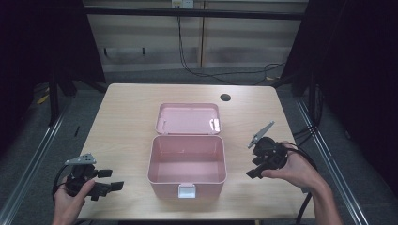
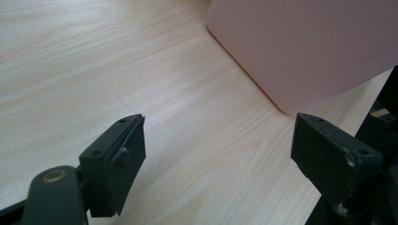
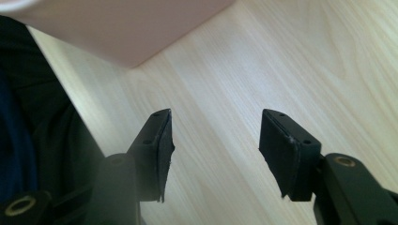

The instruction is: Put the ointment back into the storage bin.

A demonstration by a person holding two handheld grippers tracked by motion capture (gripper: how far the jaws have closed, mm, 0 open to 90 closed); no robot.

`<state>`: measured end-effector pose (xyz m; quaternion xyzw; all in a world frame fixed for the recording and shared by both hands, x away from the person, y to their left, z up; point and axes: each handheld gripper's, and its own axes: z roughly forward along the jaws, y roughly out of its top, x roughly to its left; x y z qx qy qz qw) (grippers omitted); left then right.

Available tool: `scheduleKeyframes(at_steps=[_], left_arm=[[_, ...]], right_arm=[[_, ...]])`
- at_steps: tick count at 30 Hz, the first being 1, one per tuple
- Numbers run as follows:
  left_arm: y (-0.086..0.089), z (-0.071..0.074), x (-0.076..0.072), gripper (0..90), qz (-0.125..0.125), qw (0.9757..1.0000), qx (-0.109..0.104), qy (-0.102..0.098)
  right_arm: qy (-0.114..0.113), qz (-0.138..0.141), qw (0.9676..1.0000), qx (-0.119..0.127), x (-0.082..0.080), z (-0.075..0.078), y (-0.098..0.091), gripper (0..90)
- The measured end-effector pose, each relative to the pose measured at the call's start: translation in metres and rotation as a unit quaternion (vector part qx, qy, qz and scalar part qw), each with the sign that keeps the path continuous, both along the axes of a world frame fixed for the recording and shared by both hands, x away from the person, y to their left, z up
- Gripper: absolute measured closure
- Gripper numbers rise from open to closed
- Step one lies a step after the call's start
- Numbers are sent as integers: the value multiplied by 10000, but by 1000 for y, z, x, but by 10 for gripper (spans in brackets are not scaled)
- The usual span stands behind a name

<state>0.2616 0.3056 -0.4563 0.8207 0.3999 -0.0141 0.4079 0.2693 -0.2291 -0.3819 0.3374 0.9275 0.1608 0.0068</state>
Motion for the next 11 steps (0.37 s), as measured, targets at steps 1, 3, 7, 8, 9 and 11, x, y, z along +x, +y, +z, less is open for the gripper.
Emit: scheduleKeyframes(at_steps=[1,3,7,8,9,11], left_arm=[[0,0,0,181,-2,10000,2,2],[0,0,0,181,3,10000,-7,2],[0,-1,0,181,15,10000,12,23],[0,0,0,181,26,10000,7,9],[0,0,0,181,9,10000,2,8],[0,-1,0,181,28,10000,24,12]], right_arm=[[2,-63,10000,38,-1,-3,-2,451],[-36,-172,9998,55,-2,-11,-6,442],[-1,-428,9991,26,-4,-29,-17,427],[4,-486,9988,25,-4,-34,-19,421],[11,-602,9982,13,-5,-40,-22,401],[28,-708,9975,75,-5,-49,-27,387]])
